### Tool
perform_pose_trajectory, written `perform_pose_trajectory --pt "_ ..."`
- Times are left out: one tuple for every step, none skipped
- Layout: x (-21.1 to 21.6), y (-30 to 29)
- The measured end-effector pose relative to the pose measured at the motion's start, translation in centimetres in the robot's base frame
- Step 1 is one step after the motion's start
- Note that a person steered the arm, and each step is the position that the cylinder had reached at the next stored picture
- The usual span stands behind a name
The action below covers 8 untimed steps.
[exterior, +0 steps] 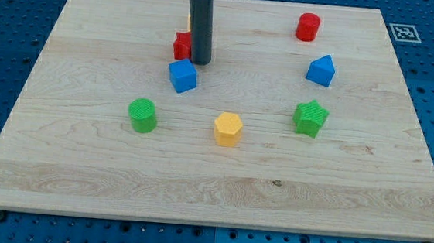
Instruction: Slide the red star to the top left of the blue cube
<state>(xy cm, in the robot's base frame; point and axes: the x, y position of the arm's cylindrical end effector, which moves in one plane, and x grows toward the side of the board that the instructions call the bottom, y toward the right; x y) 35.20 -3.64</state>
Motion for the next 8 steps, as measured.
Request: perform_pose_trajectory --pt "-1.5 0.7" --pt "-2.0 0.7" --pt "-4.1 0.3" --pt "-5.1 -0.7" --pt "-5.1 -3.9" --pt "-5.1 -4.8" --pt "-5.0 -4.8" --pt "-4.2 -4.6"
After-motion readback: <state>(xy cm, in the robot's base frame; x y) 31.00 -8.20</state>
